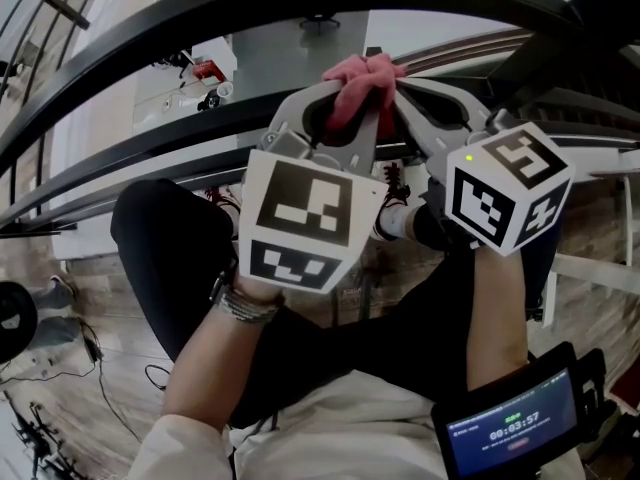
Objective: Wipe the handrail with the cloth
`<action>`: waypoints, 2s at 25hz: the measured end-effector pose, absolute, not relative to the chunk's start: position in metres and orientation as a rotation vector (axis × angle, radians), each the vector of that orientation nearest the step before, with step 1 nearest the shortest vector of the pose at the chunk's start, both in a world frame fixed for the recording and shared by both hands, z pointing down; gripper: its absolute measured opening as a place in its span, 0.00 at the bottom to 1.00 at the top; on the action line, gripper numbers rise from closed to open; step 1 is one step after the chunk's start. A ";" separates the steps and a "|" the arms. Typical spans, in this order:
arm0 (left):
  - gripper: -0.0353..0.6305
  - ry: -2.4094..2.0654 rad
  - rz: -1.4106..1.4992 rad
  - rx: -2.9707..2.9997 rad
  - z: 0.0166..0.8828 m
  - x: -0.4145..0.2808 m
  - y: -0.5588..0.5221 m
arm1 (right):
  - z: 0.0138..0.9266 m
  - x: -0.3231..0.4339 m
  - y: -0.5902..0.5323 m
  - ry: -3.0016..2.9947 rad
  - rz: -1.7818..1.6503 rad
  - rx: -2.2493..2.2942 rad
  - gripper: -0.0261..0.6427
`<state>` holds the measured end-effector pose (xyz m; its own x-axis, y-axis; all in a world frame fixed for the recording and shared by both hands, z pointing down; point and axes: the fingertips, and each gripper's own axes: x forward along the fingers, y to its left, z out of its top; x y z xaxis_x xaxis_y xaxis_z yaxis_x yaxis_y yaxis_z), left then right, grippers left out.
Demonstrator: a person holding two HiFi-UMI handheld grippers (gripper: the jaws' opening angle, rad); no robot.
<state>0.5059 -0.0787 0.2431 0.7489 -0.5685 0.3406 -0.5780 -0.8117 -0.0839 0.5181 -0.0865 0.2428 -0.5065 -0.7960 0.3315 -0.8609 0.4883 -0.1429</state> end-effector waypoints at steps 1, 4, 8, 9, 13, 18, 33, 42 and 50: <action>0.09 -0.951 0.555 2.914 0.243 0.507 -0.078 | 0.243 0.520 -0.086 -2.511 0.431 1.427 0.04; 0.09 -0.936 0.558 2.920 0.244 0.512 -0.077 | 0.244 0.525 -0.085 -2.502 0.433 1.447 0.04; 0.09 -0.914 0.558 2.930 0.245 0.518 -0.076 | 0.245 0.531 -0.085 -2.491 0.436 1.480 0.04; 0.09 -0.909 0.557 2.932 0.245 0.519 -0.076 | 0.245 0.532 -0.085 -2.489 0.437 1.488 0.04; 0.09 -0.889 0.555 2.939 0.245 0.525 -0.076 | 0.245 0.538 -0.085 -2.479 0.440 1.513 0.04; 0.09 -0.866 0.551 2.944 0.247 0.534 -0.075 | 0.246 0.547 -0.084 -2.471 0.448 1.549 0.04; 0.09 -0.812 0.531 2.909 0.247 0.556 -0.069 | 0.245 0.570 -0.077 -2.424 0.438 1.643 0.04; 0.09 -0.752 0.503 2.900 0.250 0.568 -0.064 | 0.248 0.584 -0.071 -2.360 0.419 1.729 0.04; 0.09 -0.729 0.451 2.912 0.252 0.583 -0.059 | 0.252 0.599 -0.064 -2.314 0.423 1.790 0.04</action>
